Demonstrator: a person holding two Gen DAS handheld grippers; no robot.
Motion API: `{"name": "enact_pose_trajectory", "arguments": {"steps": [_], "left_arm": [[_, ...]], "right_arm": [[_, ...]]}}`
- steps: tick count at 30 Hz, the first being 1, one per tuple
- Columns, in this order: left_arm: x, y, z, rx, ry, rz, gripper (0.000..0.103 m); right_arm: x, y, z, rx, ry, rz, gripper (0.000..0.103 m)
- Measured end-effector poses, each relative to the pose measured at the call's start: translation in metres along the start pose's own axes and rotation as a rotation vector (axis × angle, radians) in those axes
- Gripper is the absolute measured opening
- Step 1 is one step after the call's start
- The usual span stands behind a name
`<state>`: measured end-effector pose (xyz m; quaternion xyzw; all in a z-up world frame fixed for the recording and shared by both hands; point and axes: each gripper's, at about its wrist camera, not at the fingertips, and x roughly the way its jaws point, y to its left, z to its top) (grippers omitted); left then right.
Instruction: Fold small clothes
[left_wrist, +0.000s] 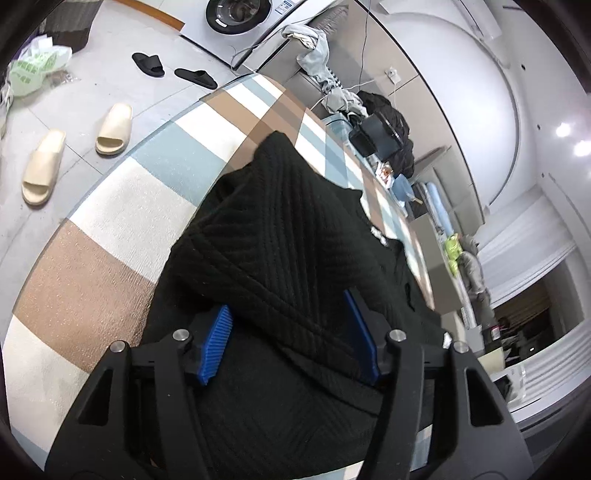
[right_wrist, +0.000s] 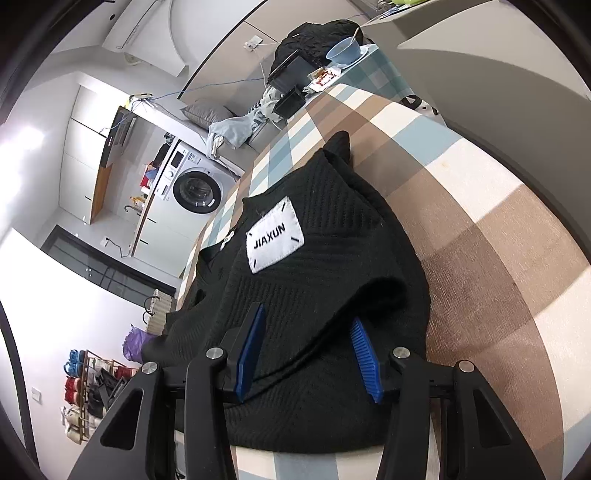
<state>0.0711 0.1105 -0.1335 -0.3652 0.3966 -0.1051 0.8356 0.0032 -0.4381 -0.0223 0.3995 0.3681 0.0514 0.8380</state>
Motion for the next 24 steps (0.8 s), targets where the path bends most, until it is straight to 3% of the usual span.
{"name": "enact_pose_trajectory", "arguments": {"steps": [24], "left_arm": [[-0.015, -0.040, 0.019, 0.136, -0.059, -0.049, 0.055]], "right_arm": [[0.002, 0.012, -0.010, -0.057, 0.045, -0.002, 0.048]]}}
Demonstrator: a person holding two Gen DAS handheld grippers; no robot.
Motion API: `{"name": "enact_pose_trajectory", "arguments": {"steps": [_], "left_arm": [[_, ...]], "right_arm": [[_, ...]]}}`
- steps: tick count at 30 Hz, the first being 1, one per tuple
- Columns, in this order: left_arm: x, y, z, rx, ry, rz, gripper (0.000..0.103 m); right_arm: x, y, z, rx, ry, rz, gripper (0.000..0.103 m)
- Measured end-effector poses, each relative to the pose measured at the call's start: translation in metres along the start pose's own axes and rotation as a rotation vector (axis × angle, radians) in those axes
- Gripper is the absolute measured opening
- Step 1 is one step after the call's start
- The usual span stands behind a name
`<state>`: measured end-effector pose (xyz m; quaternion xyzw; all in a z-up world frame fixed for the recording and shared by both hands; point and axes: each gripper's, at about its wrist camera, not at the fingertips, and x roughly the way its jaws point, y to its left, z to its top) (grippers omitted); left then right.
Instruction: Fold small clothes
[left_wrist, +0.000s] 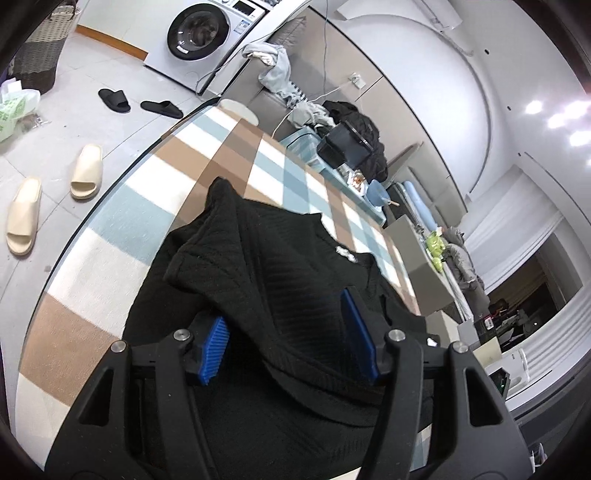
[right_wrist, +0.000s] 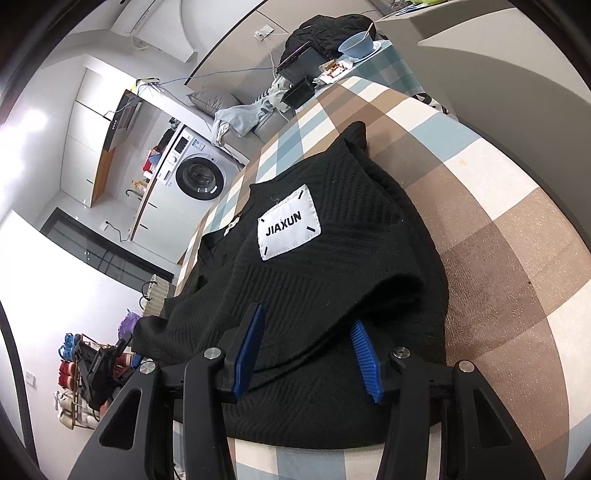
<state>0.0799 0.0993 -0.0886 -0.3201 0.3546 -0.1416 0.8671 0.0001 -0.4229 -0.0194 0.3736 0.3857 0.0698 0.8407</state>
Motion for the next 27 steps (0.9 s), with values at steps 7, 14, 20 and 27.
{"name": "enact_pose_trajectory", "arguments": {"steps": [7, 14, 20, 27], "left_arm": [[0.003, 0.020, -0.013, -0.055, 0.018, 0.043, 0.055], [0.016, 0.025, -0.012, -0.055, 0.009, 0.101, 0.006], [-0.006, 0.013, -0.007, -0.035, -0.057, 0.078, 0.003], [-0.021, -0.017, 0.034, 0.038, -0.122, 0.041, 0.003]], "right_arm": [[0.001, -0.002, 0.001, 0.009, -0.007, 0.008, 0.049], [0.005, -0.009, 0.011, 0.074, -0.067, -0.030, 0.014], [-0.014, 0.000, 0.021, 0.062, -0.158, -0.002, 0.005], [-0.023, 0.041, 0.078, -0.028, -0.217, 0.024, 0.005]]}}
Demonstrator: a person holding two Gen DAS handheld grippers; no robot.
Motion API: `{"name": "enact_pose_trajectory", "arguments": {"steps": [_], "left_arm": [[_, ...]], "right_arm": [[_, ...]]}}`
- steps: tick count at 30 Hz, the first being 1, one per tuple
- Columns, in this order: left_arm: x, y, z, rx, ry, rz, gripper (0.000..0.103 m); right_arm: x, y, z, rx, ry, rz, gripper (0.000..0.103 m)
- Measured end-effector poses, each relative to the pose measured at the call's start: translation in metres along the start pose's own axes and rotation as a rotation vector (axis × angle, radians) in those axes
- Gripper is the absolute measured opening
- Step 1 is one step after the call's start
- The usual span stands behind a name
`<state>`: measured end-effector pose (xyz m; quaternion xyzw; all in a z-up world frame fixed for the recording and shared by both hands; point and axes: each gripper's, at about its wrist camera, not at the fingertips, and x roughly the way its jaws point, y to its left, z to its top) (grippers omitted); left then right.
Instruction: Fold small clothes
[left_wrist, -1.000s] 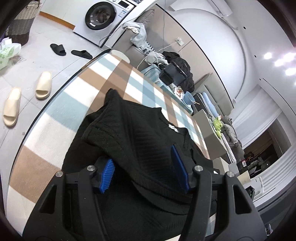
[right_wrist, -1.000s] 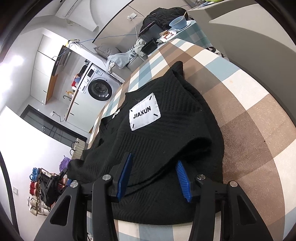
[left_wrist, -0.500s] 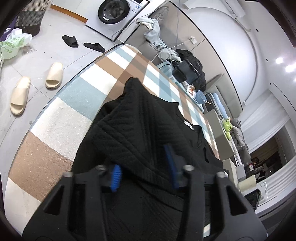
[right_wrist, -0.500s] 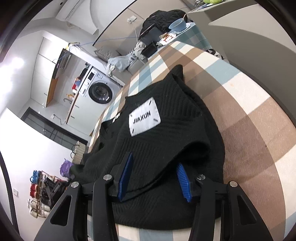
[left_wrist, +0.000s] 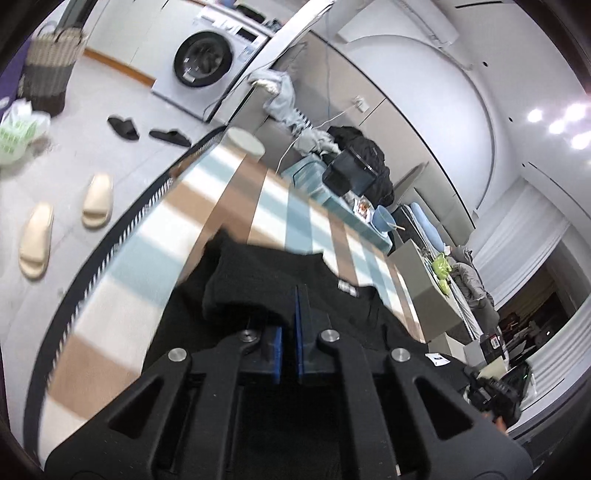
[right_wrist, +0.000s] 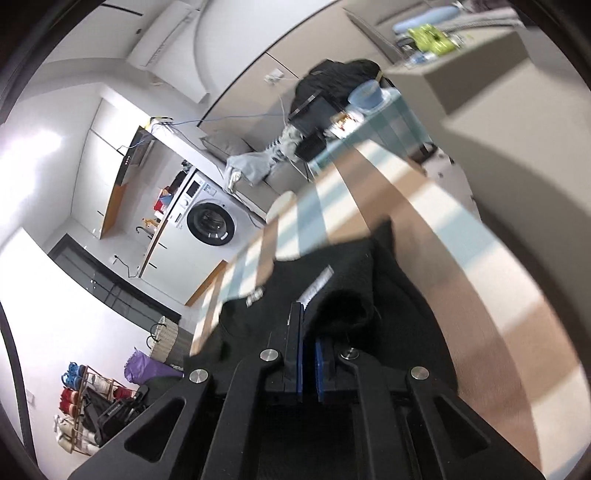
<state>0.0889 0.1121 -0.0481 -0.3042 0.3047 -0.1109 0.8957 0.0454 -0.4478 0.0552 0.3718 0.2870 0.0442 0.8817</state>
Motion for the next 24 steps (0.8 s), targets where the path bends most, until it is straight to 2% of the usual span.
{"name": "enact_pose_trajectory", "arguments": {"steps": [4, 6, 8, 10, 11, 12, 13, 15, 17, 20, 24], "left_arm": [[0.021, -0.014, 0.034, 0.026, -0.015, 0.023, 0.003], [0.040, -0.014, 0.053, 0.010, -0.007, 0.025, 0.004], [0.058, -0.011, 0.065, -0.013, 0.030, 0.046, 0.016], [0.070, -0.005, 0.072, -0.025, 0.081, 0.087, 0.035], [0.066, -0.001, 0.072, -0.024, 0.074, 0.112, 0.037], [0.061, 0.001, 0.070, -0.016, 0.065, 0.124, 0.047], [0.053, 0.005, 0.066, -0.002, 0.058, 0.134, 0.061], [0.038, 0.012, 0.053, 0.021, 0.053, 0.157, 0.070], [0.030, 0.018, 0.036, 0.047, 0.077, 0.173, 0.070], [0.028, 0.028, 0.007, 0.080, 0.141, 0.208, 0.070], [0.035, 0.034, -0.028, 0.143, 0.218, 0.257, 0.070]], "right_arm": [[0.034, 0.022, 0.042, -0.010, -0.036, -0.015, 0.005], [0.056, 0.027, 0.059, -0.005, -0.047, -0.058, 0.010], [0.076, 0.023, 0.072, 0.048, -0.027, -0.130, 0.031], [0.077, 0.016, 0.074, 0.089, -0.032, -0.163, 0.032], [0.072, 0.014, 0.072, 0.080, -0.034, -0.166, 0.035], [0.067, 0.013, 0.069, 0.063, -0.031, -0.170, 0.036], [0.062, 0.011, 0.063, 0.030, -0.019, -0.189, 0.039], [0.058, 0.006, 0.052, -0.021, 0.026, -0.224, 0.040], [0.056, -0.002, 0.033, -0.102, 0.120, -0.280, 0.040], [0.054, -0.013, 0.005, -0.184, 0.215, -0.315, 0.040], [0.052, -0.024, -0.021, -0.258, 0.253, -0.332, 0.040]]}}
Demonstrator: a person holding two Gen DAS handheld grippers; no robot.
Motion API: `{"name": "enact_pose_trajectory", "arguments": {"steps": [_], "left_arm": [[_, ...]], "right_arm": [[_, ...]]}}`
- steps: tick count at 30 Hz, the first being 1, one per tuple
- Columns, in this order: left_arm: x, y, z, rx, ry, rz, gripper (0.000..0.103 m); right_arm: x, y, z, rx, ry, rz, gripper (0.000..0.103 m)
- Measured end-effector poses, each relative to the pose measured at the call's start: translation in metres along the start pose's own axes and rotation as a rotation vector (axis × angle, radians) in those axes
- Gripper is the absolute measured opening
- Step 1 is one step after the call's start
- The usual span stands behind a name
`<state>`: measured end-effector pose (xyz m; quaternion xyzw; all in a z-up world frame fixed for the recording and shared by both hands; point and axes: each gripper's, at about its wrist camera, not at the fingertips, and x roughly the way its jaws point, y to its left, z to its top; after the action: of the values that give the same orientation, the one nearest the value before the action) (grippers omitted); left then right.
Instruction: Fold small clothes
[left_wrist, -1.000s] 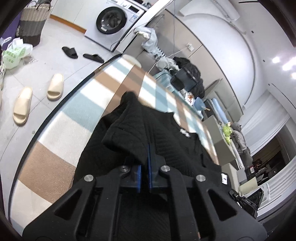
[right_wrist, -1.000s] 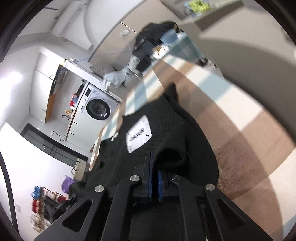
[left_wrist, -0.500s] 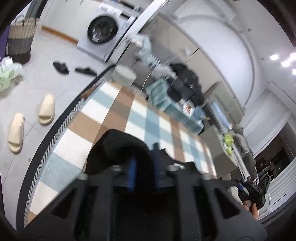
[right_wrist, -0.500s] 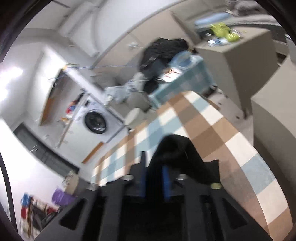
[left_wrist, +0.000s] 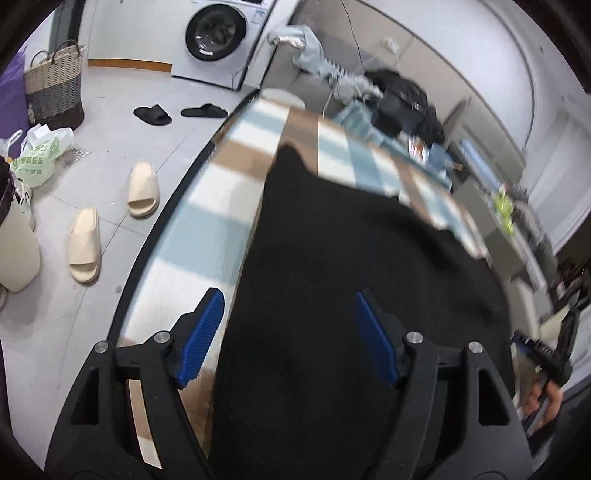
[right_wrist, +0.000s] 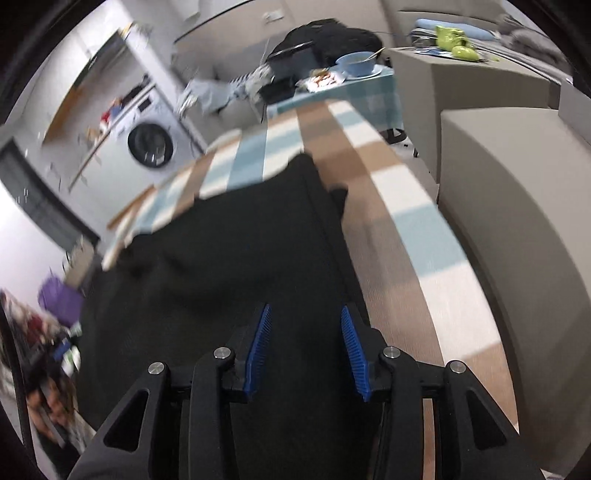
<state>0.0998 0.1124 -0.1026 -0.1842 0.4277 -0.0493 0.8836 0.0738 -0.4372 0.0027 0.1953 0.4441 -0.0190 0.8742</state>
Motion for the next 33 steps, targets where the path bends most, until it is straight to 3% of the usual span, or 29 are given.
{"name": "enact_pose_trajectory", "arguments": {"steps": [4, 6, 12, 13, 14, 16, 19, 20, 22, 27, 33], "left_arm": [[0.010, -0.004, -0.010, 0.012, 0.020, 0.002, 0.070], [0.010, -0.007, -0.013, 0.030, 0.012, 0.005, 0.070], [0.011, -0.012, -0.012, 0.045, 0.020, 0.014, 0.070], [0.011, -0.012, -0.011, 0.046, 0.021, 0.017, 0.070], [0.010, -0.012, -0.011, 0.047, 0.020, 0.021, 0.070], [0.008, -0.010, -0.008, 0.042, 0.018, 0.023, 0.070], [0.004, -0.006, -0.006, 0.028, 0.009, 0.019, 0.070], [0.002, -0.005, -0.005, 0.025, 0.002, 0.016, 0.070], [-0.002, -0.003, -0.004, 0.021, -0.009, 0.015, 0.070], [-0.003, 0.001, -0.002, 0.007, -0.014, 0.011, 0.070], [-0.003, 0.001, 0.001, 0.023, -0.007, 0.015, 0.070]], "right_arm": [[0.004, -0.001, 0.004, 0.021, -0.033, -0.013, 0.040], [0.005, 0.000, 0.016, 0.013, -0.069, -0.040, 0.040], [0.037, -0.001, 0.059, 0.026, -0.065, -0.079, 0.039], [0.040, -0.001, 0.063, 0.026, -0.063, -0.087, 0.033], [0.044, 0.001, 0.066, 0.005, -0.048, -0.105, 0.018], [0.041, 0.008, 0.068, -0.040, -0.051, -0.100, 0.009], [0.000, 0.023, 0.062, -0.119, -0.208, 0.020, 0.006], [-0.023, 0.022, 0.058, -0.116, -0.300, 0.098, 0.005], [-0.036, 0.016, 0.057, -0.075, -0.336, 0.059, 0.005], [0.003, -0.014, 0.058, 0.064, -0.154, -0.125, 0.006], [0.000, -0.023, 0.052, 0.096, -0.120, -0.088, 0.025]]}}
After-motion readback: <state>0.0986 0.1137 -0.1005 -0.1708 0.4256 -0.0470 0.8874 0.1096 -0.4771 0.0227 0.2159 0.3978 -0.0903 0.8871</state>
